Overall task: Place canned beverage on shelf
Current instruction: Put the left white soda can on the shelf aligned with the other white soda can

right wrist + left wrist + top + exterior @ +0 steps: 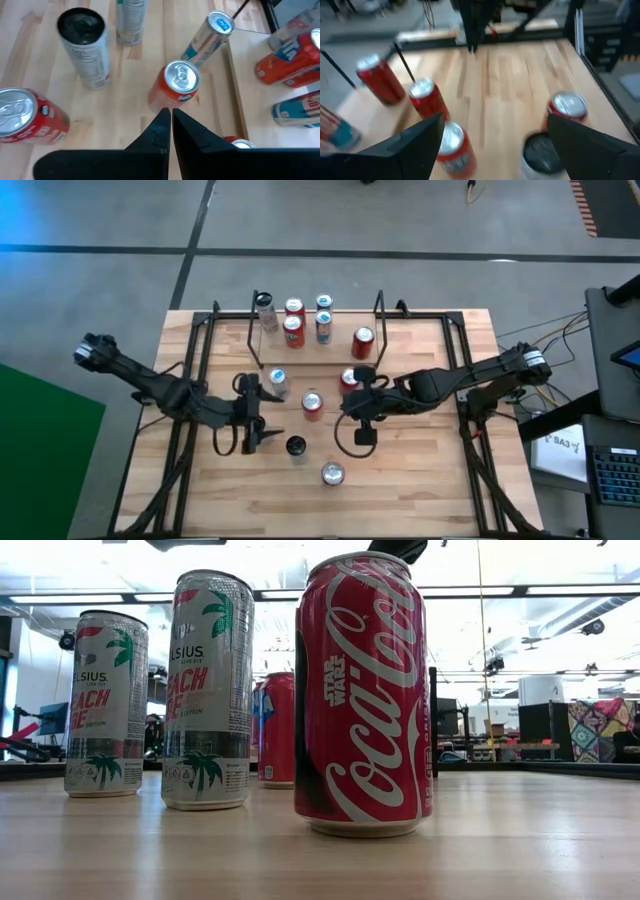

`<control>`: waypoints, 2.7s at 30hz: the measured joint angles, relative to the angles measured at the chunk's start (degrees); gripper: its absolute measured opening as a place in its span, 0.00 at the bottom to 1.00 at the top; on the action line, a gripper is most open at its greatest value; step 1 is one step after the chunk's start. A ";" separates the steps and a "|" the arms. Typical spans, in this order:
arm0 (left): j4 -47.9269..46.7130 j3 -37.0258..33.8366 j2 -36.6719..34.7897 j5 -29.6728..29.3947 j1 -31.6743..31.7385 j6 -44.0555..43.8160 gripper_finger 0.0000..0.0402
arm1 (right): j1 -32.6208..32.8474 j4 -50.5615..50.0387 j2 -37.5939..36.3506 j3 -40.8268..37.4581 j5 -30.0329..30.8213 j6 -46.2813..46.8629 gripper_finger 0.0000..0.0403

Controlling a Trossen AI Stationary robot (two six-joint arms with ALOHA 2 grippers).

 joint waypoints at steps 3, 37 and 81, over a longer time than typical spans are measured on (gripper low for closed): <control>-9.82 3.80 1.36 -0.03 -1.74 -6.06 0.84 | 0.81 0.44 0.00 -0.28 -0.02 0.34 0.02; -39.97 11.34 7.36 3.30 -8.42 -25.82 0.97 | 1.95 0.77 -0.02 -0.80 -0.02 3.20 0.02; -38.20 6.57 17.23 0.77 -6.65 -27.97 0.91 | 2.02 1.64 0.20 -2.97 -0.02 5.87 0.02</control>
